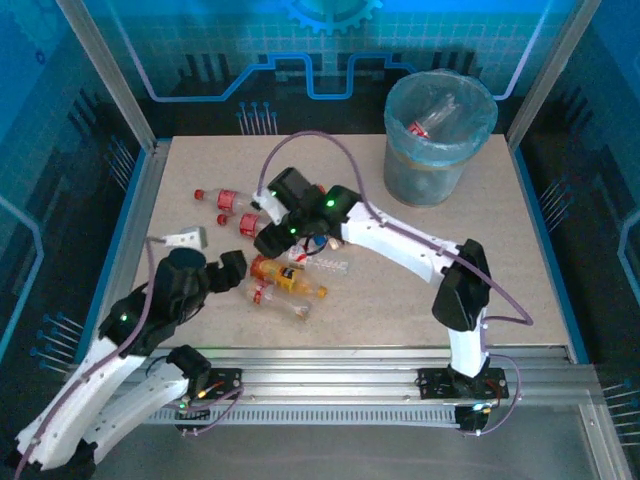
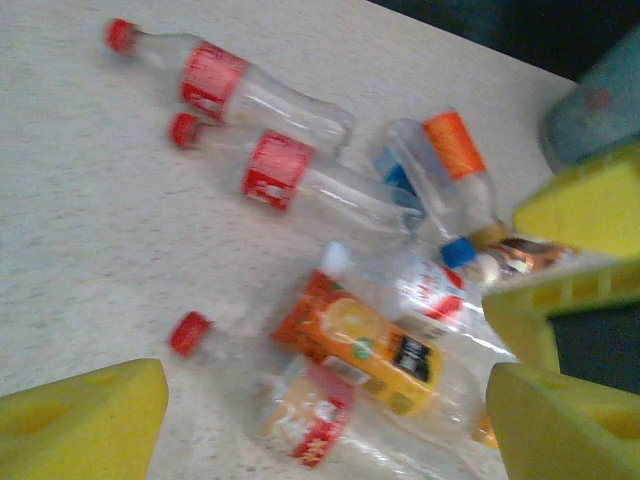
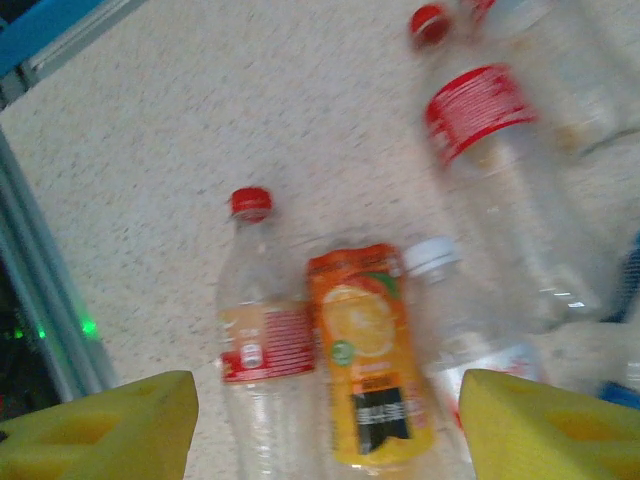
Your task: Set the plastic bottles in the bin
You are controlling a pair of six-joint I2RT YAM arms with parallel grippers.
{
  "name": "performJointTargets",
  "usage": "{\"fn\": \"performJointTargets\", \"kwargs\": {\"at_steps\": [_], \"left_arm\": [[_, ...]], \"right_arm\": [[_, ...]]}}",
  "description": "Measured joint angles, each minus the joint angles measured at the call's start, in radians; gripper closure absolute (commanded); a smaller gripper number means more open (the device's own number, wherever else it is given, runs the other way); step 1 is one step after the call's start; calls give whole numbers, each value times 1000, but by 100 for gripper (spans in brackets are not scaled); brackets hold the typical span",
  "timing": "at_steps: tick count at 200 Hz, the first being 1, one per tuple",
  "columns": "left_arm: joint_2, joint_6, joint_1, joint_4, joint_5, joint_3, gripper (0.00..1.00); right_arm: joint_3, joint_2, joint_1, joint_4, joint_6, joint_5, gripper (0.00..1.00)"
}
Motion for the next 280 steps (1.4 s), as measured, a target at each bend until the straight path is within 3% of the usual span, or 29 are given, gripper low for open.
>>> {"fn": "performJointTargets", "kwargs": {"at_steps": [61,151,239,280], "left_arm": [[-118,-69,5,-117,-216,-31,16],[-138,-81,6,-127,-259,-62,15],[-148,-28,5,-112,-271,-55,16],[-107,61,5,-68,-282,63,16]], "right_arm": [[207,300,141,-123,98,39,25],[444,551,201,-277,105,137,23],[462,553,204,-306,106,123,39],[445,387,176,-279,105,74,43]]}}
